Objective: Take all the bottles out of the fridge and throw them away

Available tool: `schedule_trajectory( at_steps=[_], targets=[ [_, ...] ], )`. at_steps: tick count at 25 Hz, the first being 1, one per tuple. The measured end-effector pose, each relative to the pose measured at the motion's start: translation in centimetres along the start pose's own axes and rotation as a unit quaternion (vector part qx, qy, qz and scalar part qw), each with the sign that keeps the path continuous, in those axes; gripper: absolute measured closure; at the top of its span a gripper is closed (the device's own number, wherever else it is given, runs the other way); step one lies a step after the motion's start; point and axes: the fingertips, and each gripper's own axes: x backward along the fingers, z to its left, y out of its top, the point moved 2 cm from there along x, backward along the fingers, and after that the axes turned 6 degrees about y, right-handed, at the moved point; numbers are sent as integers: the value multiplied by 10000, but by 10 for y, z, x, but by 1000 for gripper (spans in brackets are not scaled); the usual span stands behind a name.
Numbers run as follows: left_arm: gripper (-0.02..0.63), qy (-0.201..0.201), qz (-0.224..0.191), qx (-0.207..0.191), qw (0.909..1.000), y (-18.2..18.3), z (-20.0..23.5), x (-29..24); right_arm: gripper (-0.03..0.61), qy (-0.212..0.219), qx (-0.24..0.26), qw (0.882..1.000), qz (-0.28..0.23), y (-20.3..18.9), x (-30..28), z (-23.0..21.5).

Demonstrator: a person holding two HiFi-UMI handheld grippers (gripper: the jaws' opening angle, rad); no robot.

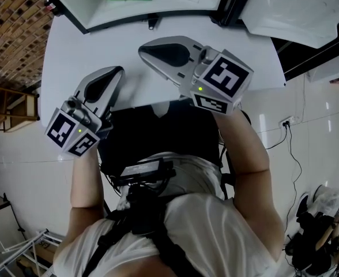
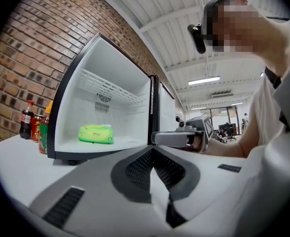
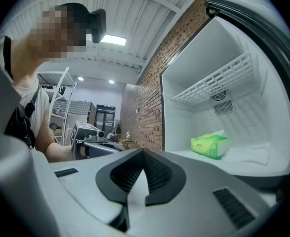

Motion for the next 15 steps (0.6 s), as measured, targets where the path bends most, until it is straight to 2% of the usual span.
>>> schedule_trajectory(
  at_steps=[5,9,13,15],
  targets=[
    [603,-454,-89,-17,9989,5,-9,0,578,-5,350,9990,270,5,-11,-6],
    [603,-534,-156,-21,9985,7,-12,-1,578,-147,683,9958,599,6,-15,-20],
    [603,-602,-253,48,9979,9,-13,-1,578,-574,1199,9832,1253,3,-12,-47],
    [603,-672,-288,61,9973,10,-14,-1,565,-762,1381,9772,1419,4,-13,-62]
  ],
)
